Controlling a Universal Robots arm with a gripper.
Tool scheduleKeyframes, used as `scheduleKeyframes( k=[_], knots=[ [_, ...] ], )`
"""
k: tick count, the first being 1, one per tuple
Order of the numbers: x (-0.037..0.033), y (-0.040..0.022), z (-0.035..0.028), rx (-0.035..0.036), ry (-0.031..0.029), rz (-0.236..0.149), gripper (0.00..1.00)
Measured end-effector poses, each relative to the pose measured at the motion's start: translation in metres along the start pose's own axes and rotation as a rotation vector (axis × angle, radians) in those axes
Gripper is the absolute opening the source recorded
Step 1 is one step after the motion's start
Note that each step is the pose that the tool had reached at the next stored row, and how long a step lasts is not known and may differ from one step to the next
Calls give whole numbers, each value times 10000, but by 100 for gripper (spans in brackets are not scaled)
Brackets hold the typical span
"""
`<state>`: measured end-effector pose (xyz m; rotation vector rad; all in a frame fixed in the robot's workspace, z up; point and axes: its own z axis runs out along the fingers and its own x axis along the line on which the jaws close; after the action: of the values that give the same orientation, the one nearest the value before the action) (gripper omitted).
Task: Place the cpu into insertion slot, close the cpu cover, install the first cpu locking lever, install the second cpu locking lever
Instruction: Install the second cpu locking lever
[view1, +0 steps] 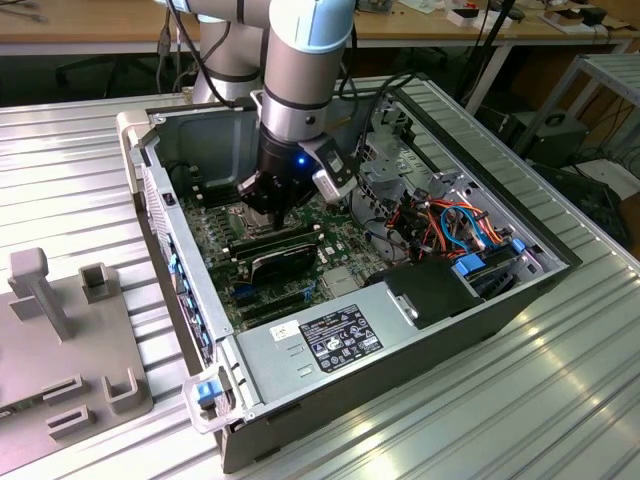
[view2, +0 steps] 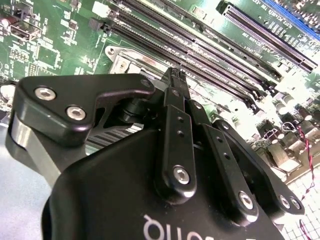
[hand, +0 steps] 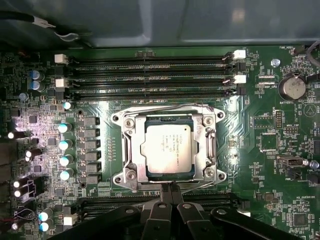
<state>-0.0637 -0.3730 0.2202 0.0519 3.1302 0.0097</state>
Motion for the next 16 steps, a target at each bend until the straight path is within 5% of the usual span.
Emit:
scheduleKeyframes(
  k=[3, 16],
  knots=[
    [-9, 14, -2, 3, 4, -10, 11],
    [-268, 22, 3, -12, 3, -403, 11]
  ],
)
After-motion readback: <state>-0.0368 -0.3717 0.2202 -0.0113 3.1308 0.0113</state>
